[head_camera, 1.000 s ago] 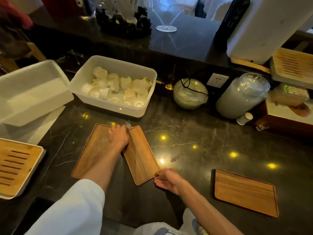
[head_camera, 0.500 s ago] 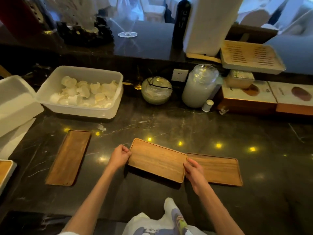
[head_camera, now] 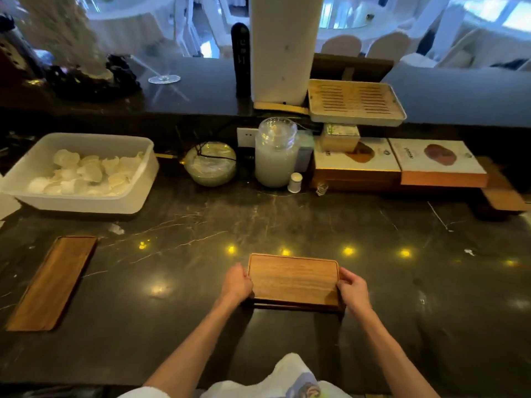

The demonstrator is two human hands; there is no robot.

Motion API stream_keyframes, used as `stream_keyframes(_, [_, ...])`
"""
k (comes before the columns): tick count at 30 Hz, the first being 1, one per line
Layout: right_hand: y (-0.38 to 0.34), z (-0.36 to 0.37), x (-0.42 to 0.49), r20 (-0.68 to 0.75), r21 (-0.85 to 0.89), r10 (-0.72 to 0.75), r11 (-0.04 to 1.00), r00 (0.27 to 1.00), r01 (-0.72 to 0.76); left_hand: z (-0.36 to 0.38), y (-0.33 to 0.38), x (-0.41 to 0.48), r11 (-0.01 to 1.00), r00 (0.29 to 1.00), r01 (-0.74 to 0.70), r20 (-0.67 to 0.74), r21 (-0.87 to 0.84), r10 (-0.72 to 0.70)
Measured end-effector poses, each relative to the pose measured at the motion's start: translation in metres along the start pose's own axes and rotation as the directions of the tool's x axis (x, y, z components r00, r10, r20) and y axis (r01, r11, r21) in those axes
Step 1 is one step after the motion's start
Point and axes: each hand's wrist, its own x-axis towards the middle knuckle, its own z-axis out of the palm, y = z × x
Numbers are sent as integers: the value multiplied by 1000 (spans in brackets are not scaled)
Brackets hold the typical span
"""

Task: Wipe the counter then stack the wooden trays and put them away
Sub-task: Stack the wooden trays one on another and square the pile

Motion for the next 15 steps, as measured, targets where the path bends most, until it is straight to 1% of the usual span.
stream_keyframes(2, [3, 0, 5, 47, -43, -25, 999, 999, 27, 7, 1, 2, 999, 1000, 16, -11, 49, -15])
stream_keyframes(4, [6, 1, 9, 73, -67, -60, 996, 996, 65, 11, -2, 3, 998, 1000, 19, -4, 60, -19])
stream_keyframes(6, [9, 1, 11, 65, -92, -112, 989, 992, 118, 14, -5, 2, 997, 1000, 14, 13, 81, -15])
stream_keyframes(9, [13, 0, 11, 41, -133, -147, 980, 988, 151, 17, -7, 2, 997, 1000, 3, 28, 81, -5])
stream_keyframes(11, [17, -1, 12, 32, -139, -141, 980, 989, 144, 18, -5, 2, 997, 1000, -19, 20, 74, 18])
stream_keyframes(15, [28, 0, 13, -9, -161, -70, 985, 998, 68, 23, -3, 0, 999, 1000, -23, -20, 25, 24])
